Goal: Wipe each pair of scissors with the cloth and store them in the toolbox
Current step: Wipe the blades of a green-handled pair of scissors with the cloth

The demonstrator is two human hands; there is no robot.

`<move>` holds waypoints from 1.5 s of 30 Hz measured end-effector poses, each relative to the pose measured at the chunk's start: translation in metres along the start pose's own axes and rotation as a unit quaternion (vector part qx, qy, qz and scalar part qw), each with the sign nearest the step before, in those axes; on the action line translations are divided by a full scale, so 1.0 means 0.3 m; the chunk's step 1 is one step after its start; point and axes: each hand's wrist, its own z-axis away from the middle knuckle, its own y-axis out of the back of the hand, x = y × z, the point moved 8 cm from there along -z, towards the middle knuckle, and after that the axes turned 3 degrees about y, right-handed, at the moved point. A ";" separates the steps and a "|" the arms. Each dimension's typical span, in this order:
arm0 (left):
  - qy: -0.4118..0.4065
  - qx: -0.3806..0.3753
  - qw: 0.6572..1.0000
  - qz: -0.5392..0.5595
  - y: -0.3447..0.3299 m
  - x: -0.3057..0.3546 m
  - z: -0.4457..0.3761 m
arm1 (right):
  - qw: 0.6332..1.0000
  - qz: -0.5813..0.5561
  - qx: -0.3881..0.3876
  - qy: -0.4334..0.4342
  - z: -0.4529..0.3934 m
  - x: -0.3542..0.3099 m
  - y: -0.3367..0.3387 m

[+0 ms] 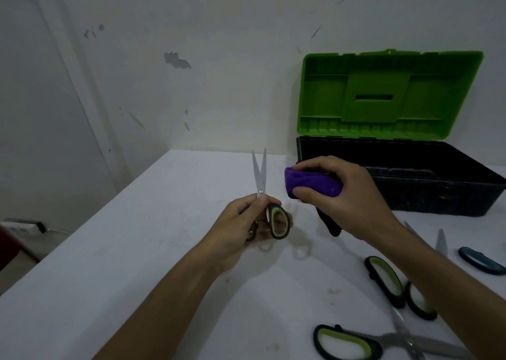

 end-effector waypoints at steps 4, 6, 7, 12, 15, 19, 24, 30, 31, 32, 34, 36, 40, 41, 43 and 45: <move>0.000 0.002 1.000 0.010 -0.009 0.002 0.000 | 1.000 0.008 0.000 0.005 0.001 0.000 -0.004; -0.009 0.024 1.000 -0.016 0.001 0.010 -0.003 | 1.000 0.018 -0.002 0.009 0.000 0.002 -0.005; -0.016 0.038 0.998 -0.037 0.008 0.014 -0.004 | 1.000 0.021 -0.003 0.010 0.000 0.003 -0.006; -0.080 0.092 0.983 -0.140 0.035 0.039 -0.001 | 0.999 0.037 -0.001 0.022 0.000 0.009 -0.007; -0.094 0.075 0.976 -0.182 0.026 0.039 0.003 | 0.997 0.055 -0.002 0.046 0.001 0.000 -0.011; -0.093 0.064 0.971 -0.211 0.006 0.032 0.009 | 0.986 0.105 -0.032 0.125 0.014 -0.038 -0.039; -0.114 0.013 0.960 -0.254 -0.041 0.037 0.018 | 0.948 0.195 -0.095 0.234 0.042 -0.040 -0.107; -0.085 -0.023 0.955 -0.283 -0.038 0.024 0.012 | 0.952 0.254 0.041 0.169 -0.014 0.015 0.029; -0.080 -0.022 0.957 -0.279 -0.038 0.018 0.009 | 0.950 0.259 0.054 0.166 -0.016 0.011 0.043; -0.077 -0.021 0.959 -0.272 -0.039 0.014 0.006 | 0.949 0.257 0.048 0.176 -0.011 -0.001 0.041; -0.072 -0.023 0.966 -0.248 -0.039 0.015 0.003 | 0.943 0.248 -0.009 0.222 0.016 -0.033 -0.013; -0.071 -0.032 0.971 -0.226 -0.037 0.027 0.007 | 0.933 0.246 -0.063 0.257 0.049 -0.042 -0.081; -0.057 -0.054 0.977 -0.197 -0.028 0.044 0.008 | 0.945 0.245 0.023 0.213 -0.011 0.006 -0.025; -0.049 -0.056 0.980 -0.185 -0.031 0.043 0.005 | 0.947 0.253 0.055 0.192 -0.028 0.017 0.011; -0.026 -0.050 0.987 -0.149 -0.044 0.048 -0.009 | 0.942 0.261 0.092 0.188 -0.037 0.012 0.051; -0.007 -0.055 0.994 -0.093 -0.069 0.067 -0.027 | 0.930 0.263 0.067 0.248 -0.013 -0.025 0.022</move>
